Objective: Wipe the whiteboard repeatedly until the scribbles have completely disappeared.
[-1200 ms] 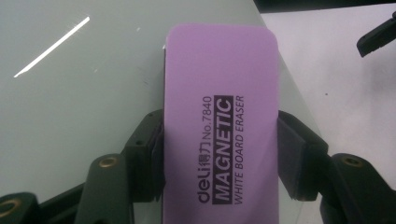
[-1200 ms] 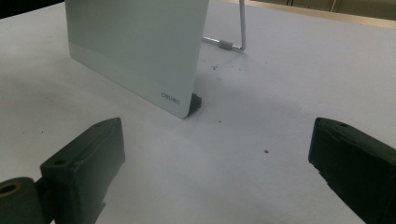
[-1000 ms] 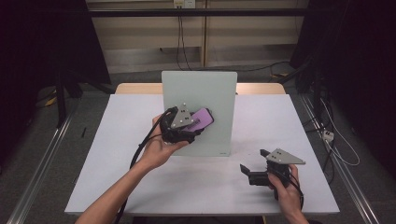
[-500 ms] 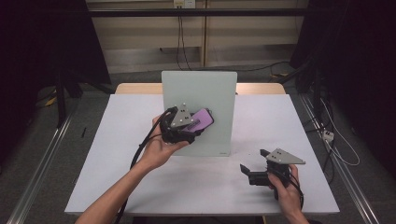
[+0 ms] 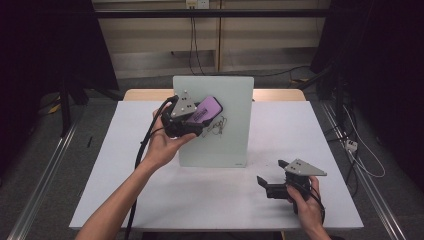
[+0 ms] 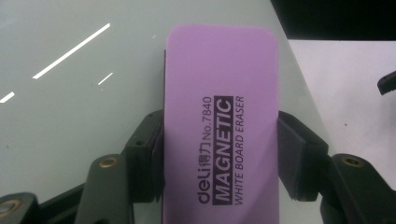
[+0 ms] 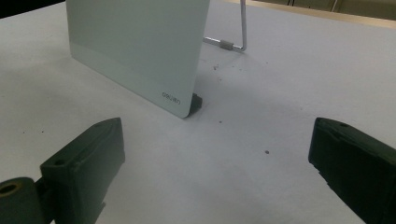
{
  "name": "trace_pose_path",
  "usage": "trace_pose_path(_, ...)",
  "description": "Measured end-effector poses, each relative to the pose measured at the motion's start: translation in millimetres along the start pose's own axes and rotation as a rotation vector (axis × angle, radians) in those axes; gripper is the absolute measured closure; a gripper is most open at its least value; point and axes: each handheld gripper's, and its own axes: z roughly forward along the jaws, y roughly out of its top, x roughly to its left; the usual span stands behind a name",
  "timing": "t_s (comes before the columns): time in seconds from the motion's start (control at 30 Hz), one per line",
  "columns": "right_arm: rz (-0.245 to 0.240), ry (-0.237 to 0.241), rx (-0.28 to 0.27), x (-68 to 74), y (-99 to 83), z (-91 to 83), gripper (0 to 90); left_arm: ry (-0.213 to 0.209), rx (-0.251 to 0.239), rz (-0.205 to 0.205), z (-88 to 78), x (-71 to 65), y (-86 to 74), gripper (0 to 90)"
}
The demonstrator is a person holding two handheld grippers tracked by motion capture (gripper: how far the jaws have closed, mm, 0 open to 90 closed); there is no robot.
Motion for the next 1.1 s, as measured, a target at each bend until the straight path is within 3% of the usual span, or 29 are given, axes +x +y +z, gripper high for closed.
trace_pose_path(0.2,0.003,0.000,-0.001,0.1,-0.1,0.3,3.7,-0.004,0.009,0.019,4.7,-5.2,0.0,41.2)
trace_pose_path(0.6,0.002,0.002,-0.005,0.0,-0.1,-0.6,3.7,-0.035,0.062,0.072,25.0,-29.9,-1.2,41.1)
trace_pose_path(0.93,0.003,0.004,-0.005,0.4,-0.1,-0.8,3.7,-0.074,0.096,0.085,36.8,-47.6,-12.6,41.2)
trace_pose_path(1.1,0.002,0.005,-0.004,0.5,-0.1,-0.7,3.7,-0.103,0.136,0.117,43.6,-58.6,-20.6,41.2)
